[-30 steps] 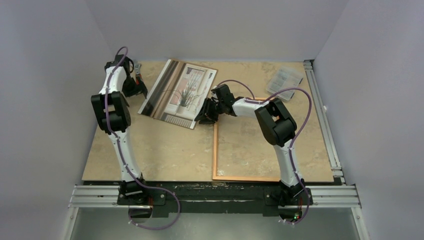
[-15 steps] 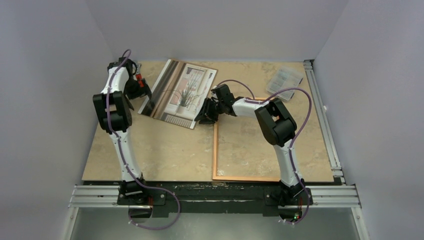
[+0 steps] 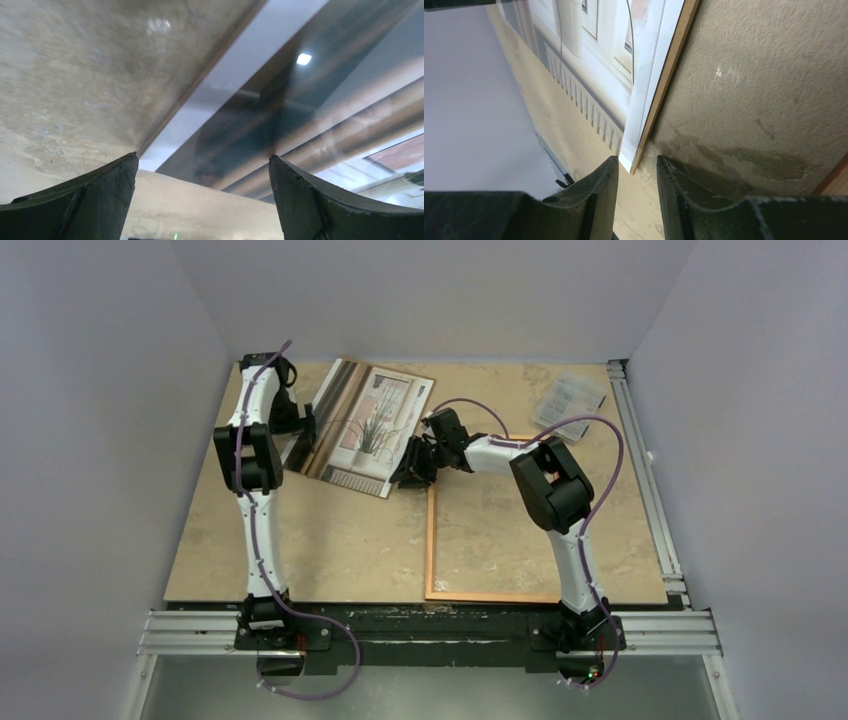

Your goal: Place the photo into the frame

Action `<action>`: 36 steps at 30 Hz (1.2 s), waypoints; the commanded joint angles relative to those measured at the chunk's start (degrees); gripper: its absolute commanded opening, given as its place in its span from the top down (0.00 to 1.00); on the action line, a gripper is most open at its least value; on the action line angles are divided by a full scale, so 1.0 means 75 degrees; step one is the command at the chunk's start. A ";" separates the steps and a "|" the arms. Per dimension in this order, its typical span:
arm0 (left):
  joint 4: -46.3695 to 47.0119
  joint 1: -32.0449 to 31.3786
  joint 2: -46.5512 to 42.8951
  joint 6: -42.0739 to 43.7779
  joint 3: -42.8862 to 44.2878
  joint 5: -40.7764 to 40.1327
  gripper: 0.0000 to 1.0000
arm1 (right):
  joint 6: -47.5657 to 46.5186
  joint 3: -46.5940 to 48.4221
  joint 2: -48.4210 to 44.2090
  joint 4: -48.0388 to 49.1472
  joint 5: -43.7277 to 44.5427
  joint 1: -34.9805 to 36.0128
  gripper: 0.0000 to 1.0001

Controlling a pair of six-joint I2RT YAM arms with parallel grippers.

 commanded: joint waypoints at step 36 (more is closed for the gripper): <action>0.4326 -0.0838 -1.0700 -0.0792 -0.8225 0.3579 0.00 | -0.3548 0.5171 0.1103 -0.4064 0.3701 0.1516 0.66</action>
